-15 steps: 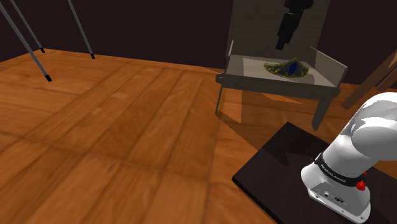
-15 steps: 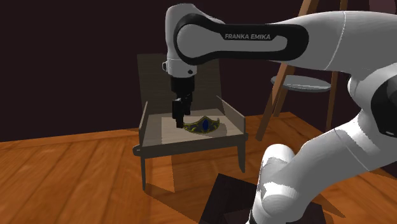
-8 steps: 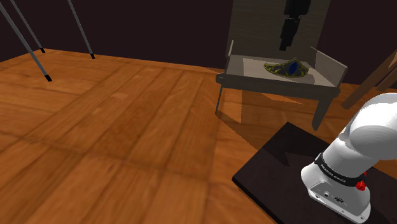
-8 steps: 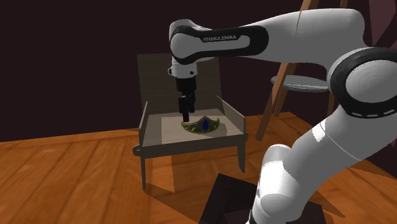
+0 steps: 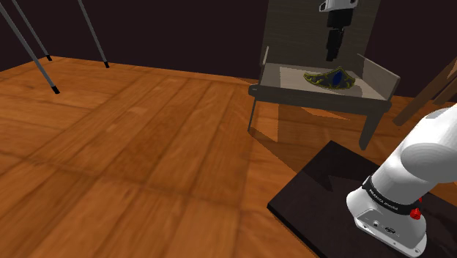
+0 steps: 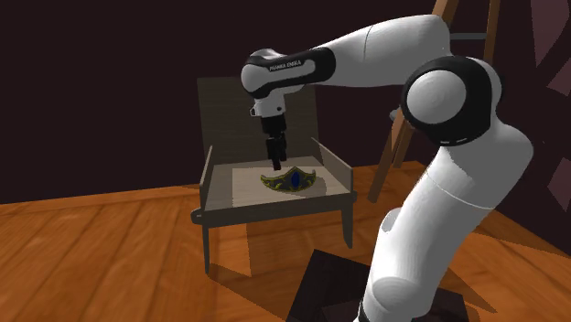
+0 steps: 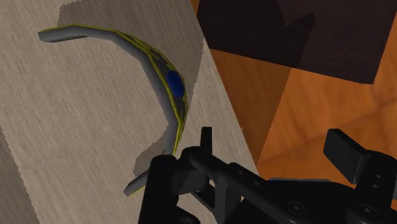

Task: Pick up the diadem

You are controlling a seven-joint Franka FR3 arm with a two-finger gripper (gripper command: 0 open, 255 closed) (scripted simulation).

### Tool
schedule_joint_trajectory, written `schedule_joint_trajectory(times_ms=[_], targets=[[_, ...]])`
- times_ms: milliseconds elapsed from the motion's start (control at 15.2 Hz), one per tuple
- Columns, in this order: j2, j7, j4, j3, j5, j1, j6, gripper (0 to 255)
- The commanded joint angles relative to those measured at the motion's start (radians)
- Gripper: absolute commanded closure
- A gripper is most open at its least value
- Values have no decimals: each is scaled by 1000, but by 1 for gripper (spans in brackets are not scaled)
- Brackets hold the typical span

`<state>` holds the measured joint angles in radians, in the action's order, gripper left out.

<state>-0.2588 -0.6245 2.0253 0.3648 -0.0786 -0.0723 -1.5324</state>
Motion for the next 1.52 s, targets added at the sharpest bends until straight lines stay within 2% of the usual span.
schedule_joint_trajectory(times_ms=[0, 264, 726, 924, 990, 1452], targets=[[82, -64, -51, 40, 5, -13, 7, 0], [251, -181, -164, 100, 28, -48, 30, 0], [266, -182, -85, 100, 33, -51, -62, 0], [268, -182, -79, 101, 34, -51, -70, 0], [266, -182, -79, 101, 34, -51, -69, 255], [265, -182, -78, 101, 33, -51, -69, 255]])
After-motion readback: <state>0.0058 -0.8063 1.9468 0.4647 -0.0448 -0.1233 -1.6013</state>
